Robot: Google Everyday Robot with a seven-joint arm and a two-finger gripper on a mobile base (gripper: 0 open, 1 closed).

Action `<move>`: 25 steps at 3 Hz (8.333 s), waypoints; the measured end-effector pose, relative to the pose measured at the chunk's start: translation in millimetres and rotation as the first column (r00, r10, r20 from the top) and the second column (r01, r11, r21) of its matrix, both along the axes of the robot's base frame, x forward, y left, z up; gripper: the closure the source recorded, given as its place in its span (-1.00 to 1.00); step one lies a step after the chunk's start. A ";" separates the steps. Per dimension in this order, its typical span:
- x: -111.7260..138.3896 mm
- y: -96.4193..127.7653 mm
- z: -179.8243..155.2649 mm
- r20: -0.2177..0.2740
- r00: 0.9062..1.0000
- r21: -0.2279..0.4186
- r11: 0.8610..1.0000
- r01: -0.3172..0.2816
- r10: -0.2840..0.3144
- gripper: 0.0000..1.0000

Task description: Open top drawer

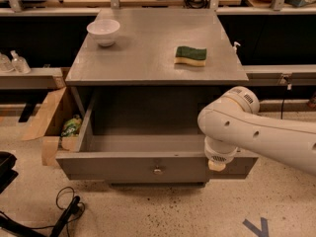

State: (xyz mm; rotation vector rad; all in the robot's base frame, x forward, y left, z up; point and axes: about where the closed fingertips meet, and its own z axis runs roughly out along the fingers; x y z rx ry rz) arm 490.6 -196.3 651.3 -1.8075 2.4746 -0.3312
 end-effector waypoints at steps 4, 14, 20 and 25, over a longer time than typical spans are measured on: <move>-0.5 -0.7 0.9 0.001 1.000 -0.001 1.000 0.001 -0.001 -1.00; 39.3 6.5 -32.0 0.002 0.975 0.229 0.949 -0.215 0.221 1.00; -54.5 12.4 -22.5 -0.081 0.987 0.238 0.965 -0.114 0.136 0.65; -56.1 11.8 -20.4 -0.079 0.987 0.233 0.966 -0.115 0.137 -1.00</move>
Offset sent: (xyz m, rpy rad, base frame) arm 0.0000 0.0000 0.0000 0.0000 0.0000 0.0000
